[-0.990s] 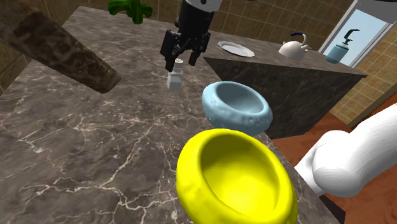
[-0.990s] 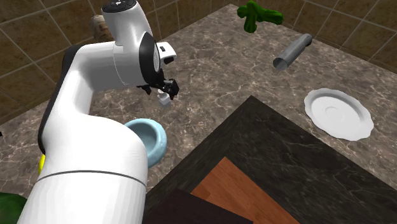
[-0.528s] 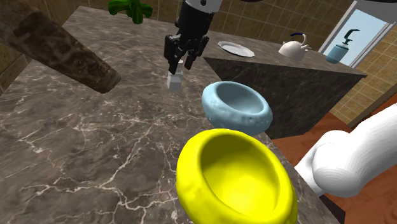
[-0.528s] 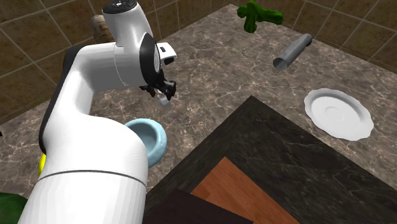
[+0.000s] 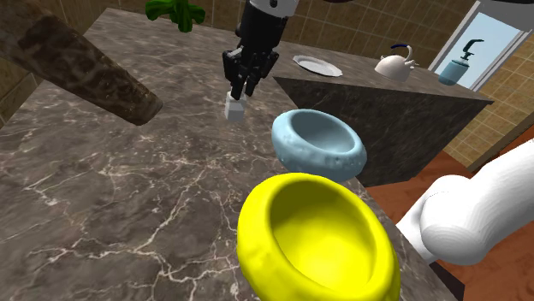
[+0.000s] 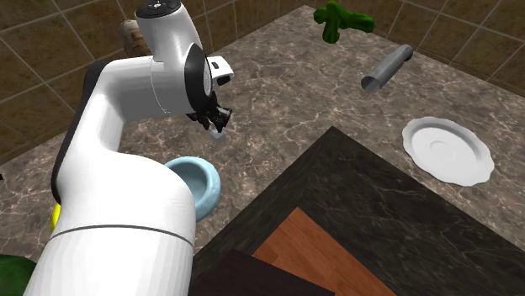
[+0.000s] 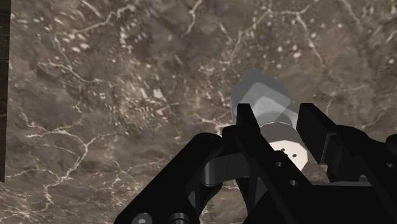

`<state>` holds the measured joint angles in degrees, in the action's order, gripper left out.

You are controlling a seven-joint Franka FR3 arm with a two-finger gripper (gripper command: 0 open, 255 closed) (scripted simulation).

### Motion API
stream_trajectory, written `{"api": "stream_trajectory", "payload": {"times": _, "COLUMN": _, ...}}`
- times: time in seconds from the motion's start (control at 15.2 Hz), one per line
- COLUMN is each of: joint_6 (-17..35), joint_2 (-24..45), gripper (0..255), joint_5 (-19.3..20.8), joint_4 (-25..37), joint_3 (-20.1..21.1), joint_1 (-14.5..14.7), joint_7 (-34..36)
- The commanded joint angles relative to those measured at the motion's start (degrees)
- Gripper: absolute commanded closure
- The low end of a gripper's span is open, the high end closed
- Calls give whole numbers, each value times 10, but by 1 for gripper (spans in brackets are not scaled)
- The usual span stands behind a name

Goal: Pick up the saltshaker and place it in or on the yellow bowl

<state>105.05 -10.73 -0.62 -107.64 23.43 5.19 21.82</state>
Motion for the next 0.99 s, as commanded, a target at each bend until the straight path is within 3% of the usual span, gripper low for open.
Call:
{"api": "stream_trajectory", "payload": {"times": 0.0, "joint_6": 0, "joint_2": 0, "gripper": 255, "joint_5": 0, "joint_4": 0, "joint_3": 0, "joint_1": 0, "joint_7": 0}}
{"api": "stream_trajectory", "payload": {"times": 0.92, "joint_6": -111, "joint_2": 25, "gripper": 255, "joint_5": 10, "joint_4": 134, "joint_3": 2, "joint_1": -2, "joint_7": 2}}
